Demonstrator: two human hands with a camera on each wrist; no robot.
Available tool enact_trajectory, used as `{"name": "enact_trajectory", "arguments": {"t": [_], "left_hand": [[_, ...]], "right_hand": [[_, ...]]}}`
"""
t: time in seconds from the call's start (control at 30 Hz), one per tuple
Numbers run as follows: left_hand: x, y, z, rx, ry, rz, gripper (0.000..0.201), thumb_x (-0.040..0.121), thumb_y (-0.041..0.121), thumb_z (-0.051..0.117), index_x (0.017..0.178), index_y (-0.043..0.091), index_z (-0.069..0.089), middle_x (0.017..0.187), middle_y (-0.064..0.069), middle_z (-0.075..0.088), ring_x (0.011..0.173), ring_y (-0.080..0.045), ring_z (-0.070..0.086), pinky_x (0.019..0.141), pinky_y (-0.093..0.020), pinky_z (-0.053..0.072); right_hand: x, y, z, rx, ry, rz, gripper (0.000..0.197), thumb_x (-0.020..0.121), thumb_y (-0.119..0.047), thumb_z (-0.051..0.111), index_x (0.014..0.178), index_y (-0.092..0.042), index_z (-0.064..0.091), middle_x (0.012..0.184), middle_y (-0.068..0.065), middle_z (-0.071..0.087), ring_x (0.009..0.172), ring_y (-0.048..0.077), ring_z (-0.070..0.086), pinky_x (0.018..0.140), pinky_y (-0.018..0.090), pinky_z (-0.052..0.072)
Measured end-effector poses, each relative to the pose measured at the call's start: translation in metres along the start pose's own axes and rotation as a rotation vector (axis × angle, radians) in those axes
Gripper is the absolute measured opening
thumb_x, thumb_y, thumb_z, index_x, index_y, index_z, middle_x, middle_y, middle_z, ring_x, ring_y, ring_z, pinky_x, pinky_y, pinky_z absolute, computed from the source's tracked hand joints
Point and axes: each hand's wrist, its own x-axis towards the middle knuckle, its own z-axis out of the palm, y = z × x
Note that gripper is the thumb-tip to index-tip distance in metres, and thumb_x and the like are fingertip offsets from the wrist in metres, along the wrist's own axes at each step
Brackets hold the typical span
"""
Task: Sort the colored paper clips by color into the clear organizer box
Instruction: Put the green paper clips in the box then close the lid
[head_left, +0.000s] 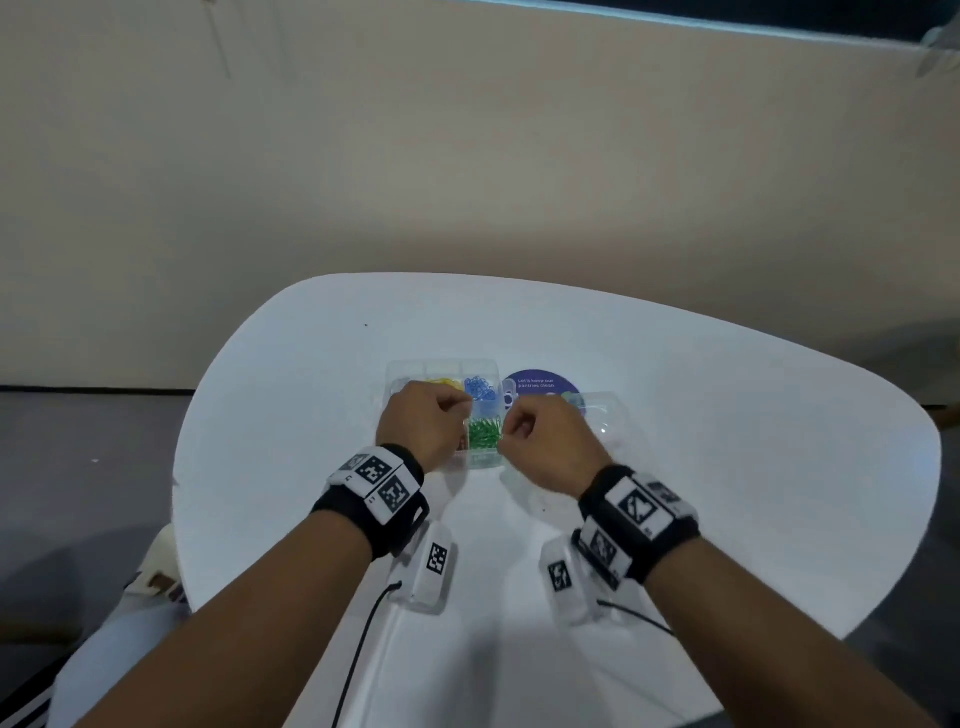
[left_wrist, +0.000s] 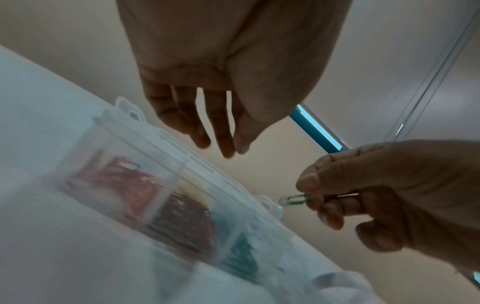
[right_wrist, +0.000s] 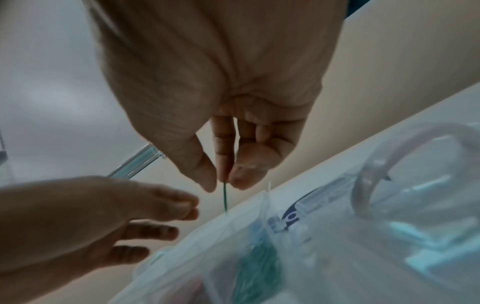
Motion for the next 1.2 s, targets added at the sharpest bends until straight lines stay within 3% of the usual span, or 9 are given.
{"name": "enact_trajectory", "arguments": {"t": [0.17,0.27,0.37,0.43,0.5,0.63,0.73,0.9,1.2], "left_hand": [[-0.001,-0.020,-0.021,0.196,0.116,-0.048,0.040,0.089,0.009,0.053,0.122,0.028,0.065,0.143,0.001,0.050,0.134,-0.022,0.037,0.108,-0.037,0.036],[-0.002,-0.027,-0.032,0.232,-0.005,-0.136,0.064,0.089,0.005,0.047,0.150,0.023,0.035,0.159,0.000,0.026,0.147,-0.023,0.016,0.118,-0.042,0.023],[-0.009,-0.028,-0.033,0.142,-0.101,-0.192,0.071,0.093,0.004,0.047,0.155,0.018,0.017,0.159,-0.005,0.026,0.144,-0.026,0.027,0.114,-0.033,0.028],[-0.019,-0.027,-0.030,0.071,-0.136,-0.219,0.071,0.095,0.004,0.046,0.156,0.016,0.012,0.156,-0.009,0.032,0.137,-0.027,0.040,0.098,-0.024,0.033],[-0.029,-0.028,-0.028,0.025,-0.126,-0.220,0.072,0.095,0.002,0.046,0.156,0.017,0.011,0.155,-0.011,0.034,0.134,-0.027,0.043,0.092,-0.022,0.033],[-0.047,-0.028,-0.024,0.003,-0.182,-0.188,0.074,0.094,0.000,0.048,0.156,0.016,0.011,0.158,-0.008,0.030,0.133,-0.024,0.044,0.088,-0.017,0.031],[-0.059,-0.021,-0.017,-0.031,-0.169,-0.144,0.061,0.099,0.010,0.042,0.155,0.019,0.020,0.152,-0.005,0.041,0.125,-0.021,0.051,0.087,-0.018,0.035],[-0.066,-0.008,-0.015,-0.104,-0.043,-0.129,0.041,0.106,0.023,0.032,0.145,0.016,0.041,0.143,-0.003,0.051,0.129,-0.020,0.047,0.087,-0.016,0.027],[-0.065,-0.017,-0.015,-0.123,-0.008,-0.099,0.046,0.104,0.029,0.039,0.149,0.021,0.036,0.146,0.001,0.049,0.122,-0.016,0.053,0.096,-0.021,0.032]], "right_hand": [[0.029,0.017,-0.022,-0.236,0.110,0.116,0.011,0.088,-0.024,0.062,0.079,-0.020,0.067,0.086,-0.001,0.070,0.080,0.020,0.065,0.075,0.030,0.051],[0.027,0.046,-0.040,-0.556,-0.115,0.227,0.016,0.084,-0.031,0.059,0.094,-0.021,0.067,0.106,0.000,0.068,0.095,0.024,0.063,0.077,0.028,0.047],[0.013,0.067,-0.044,-0.648,-0.302,0.273,0.029,0.082,-0.037,0.063,0.110,-0.028,0.063,0.118,-0.007,0.059,0.108,0.020,0.059,0.087,0.029,0.047],[0.003,0.071,-0.049,-0.632,-0.266,0.249,0.003,0.083,-0.030,0.060,0.084,-0.033,0.062,0.101,-0.007,0.062,0.097,0.021,0.061,0.079,0.029,0.048],[-0.002,0.078,-0.058,-0.587,-0.218,0.231,0.022,0.085,-0.027,0.060,0.064,-0.027,0.057,0.084,-0.004,0.060,0.085,0.023,0.059,0.068,0.028,0.042],[-0.006,0.068,-0.085,-0.418,-0.048,0.190,0.018,0.090,-0.027,0.064,0.097,-0.016,0.075,0.107,0.005,0.072,0.096,0.025,0.064,0.078,0.027,0.044],[-0.009,0.036,-0.084,-0.327,0.045,0.088,0.023,0.091,-0.031,0.063,0.101,-0.015,0.075,0.095,0.002,0.071,0.085,0.022,0.062,0.075,0.028,0.045],[-0.018,-0.009,-0.041,-0.412,-0.010,-0.049,0.021,0.092,-0.032,0.058,0.101,-0.023,0.075,0.105,-0.003,0.072,0.093,0.022,0.064,0.076,0.027,0.044],[-0.003,-0.032,0.017,-0.439,-0.028,-0.074,0.020,0.092,-0.029,0.056,0.098,-0.020,0.073,0.102,-0.001,0.072,0.102,0.022,0.064,0.076,0.029,0.046]]}}
